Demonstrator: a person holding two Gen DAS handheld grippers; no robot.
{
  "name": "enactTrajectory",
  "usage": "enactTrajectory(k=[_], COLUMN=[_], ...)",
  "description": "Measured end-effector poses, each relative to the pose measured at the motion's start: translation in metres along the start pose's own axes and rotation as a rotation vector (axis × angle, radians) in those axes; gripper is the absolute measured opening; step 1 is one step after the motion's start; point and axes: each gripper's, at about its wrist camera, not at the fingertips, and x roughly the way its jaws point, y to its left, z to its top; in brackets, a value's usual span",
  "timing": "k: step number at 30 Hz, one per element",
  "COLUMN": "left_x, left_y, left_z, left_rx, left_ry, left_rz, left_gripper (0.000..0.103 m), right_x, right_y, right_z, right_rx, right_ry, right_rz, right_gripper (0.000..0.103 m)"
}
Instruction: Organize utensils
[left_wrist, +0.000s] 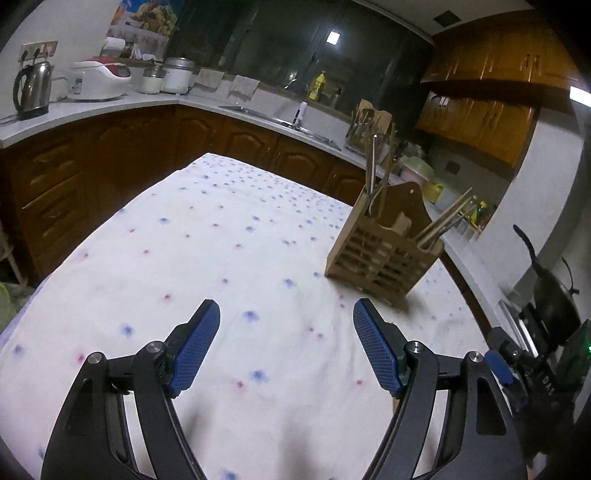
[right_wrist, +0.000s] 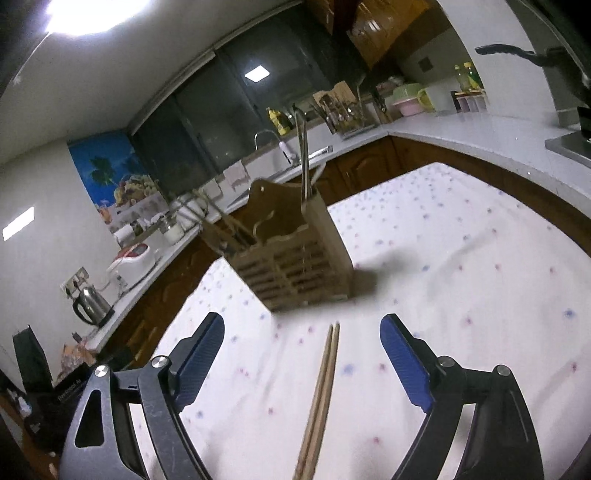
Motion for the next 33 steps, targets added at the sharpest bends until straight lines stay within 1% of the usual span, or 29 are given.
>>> enactTrajectory(k=[3, 5, 6, 7, 8, 9, 10, 12, 14, 18, 26, 33], left_x=[-0.011, -0.022, -0.028, -0.035, -0.045, -0.049, -0.058, -0.067, -0.074, -0.076, -0.062, -0.048], left_y=[-0.002, -0.006, -0.008, -0.011, -0.015, -0.017, -0.023, -0.029, -0.036, -0.037, -0.023, -0.023], left_z=[-0.008, -0.013, -0.016, -0.02, -0.024, -0.026, -0.031, -0.036, -0.043, -0.05, -0.064, -0.074], left_rx=[0.022, 0.048, 0.06, 0.078, 0.104, 0.121, 0.155, 0.194, 0.23, 0.241, 0.219, 0.24], left_ry=[-0.019, -0.055, -0.075, -0.107, -0.15, -0.175, -0.219, -0.267, -0.303, -0.309, -0.254, -0.23], left_rz=[0.014, 0.033, 0.042, 0.054, 0.066, 0.073, 0.087, 0.107, 0.117, 0.113, 0.131, 0.139], left_gripper=[0.078, 0.087, 0.089, 0.093, 0.097, 0.099, 0.103, 0.103, 0.103, 0.103, 0.103, 0.103], right_x=[-0.011, -0.023, -0.032, -0.039, -0.051, -0.06, -0.067, -0.081, -0.089, -0.096, -0.093, -0.084], right_y=[0.002, 0.007, 0.012, 0.017, 0.024, 0.029, 0.034, 0.044, 0.051, 0.054, 0.034, 0.023], right_z=[-0.007, -0.011, -0.015, -0.017, -0.022, -0.024, -0.027, -0.034, -0.039, -0.047, -0.054, -0.061], right_rx=[-0.017, -0.05, -0.085, -0.117, -0.171, -0.214, -0.254, -0.339, -0.399, -0.429, -0.365, -0.349], right_ry=[-0.019, -0.054, -0.09, -0.121, -0.174, -0.215, -0.248, -0.301, -0.33, -0.343, -0.304, -0.27], right_rz=[-0.011, -0.035, -0.053, -0.066, -0.087, -0.099, -0.106, -0.113, -0.117, -0.126, -0.15, -0.16], right_gripper=[0.088, 0.089, 0.091, 0.098, 0.101, 0.103, 0.103, 0.103, 0.103, 0.103, 0.103, 0.103])
